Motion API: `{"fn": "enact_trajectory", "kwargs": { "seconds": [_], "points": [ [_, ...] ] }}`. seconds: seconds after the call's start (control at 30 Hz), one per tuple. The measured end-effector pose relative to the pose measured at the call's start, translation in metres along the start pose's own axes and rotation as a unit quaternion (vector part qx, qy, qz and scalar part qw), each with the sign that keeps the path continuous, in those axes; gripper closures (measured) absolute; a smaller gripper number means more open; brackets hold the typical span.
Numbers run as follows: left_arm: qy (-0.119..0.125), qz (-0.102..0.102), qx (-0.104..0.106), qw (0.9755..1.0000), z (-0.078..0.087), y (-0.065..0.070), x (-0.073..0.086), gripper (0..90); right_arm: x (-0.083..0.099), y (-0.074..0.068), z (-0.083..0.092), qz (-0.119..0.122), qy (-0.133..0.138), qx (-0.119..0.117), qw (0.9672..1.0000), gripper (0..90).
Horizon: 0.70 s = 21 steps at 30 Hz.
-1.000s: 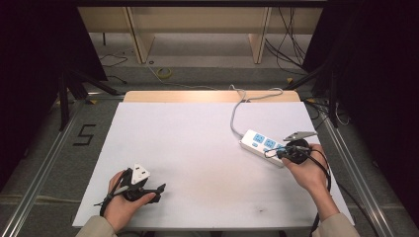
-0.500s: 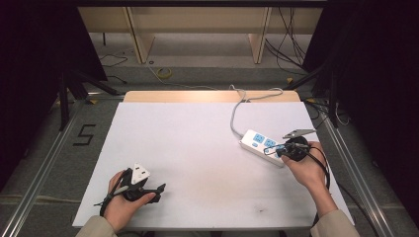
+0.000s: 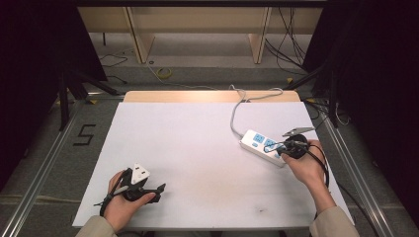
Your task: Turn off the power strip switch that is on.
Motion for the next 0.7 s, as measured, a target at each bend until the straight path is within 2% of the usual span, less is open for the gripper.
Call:
{"fn": "enact_trajectory", "kwargs": {
  "seconds": [0.7],
  "points": [
    [0.0,0.0,0.0,1.0,-0.0001,0.0,0.0,16.2,-0.0038,0.0032,-0.003,-0.004,-0.008,0.003,1.0,90.0]
  ]
}}
Point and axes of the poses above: each handheld gripper's, and its own axes: z roughly backward along the jaws, x roughly out of its underside, y roughly to its right, the point moved 2 cm from there along -z, roughly forward along the jaws, and after that the axes turned 5 degrees about -z, right-handed, at the moved point
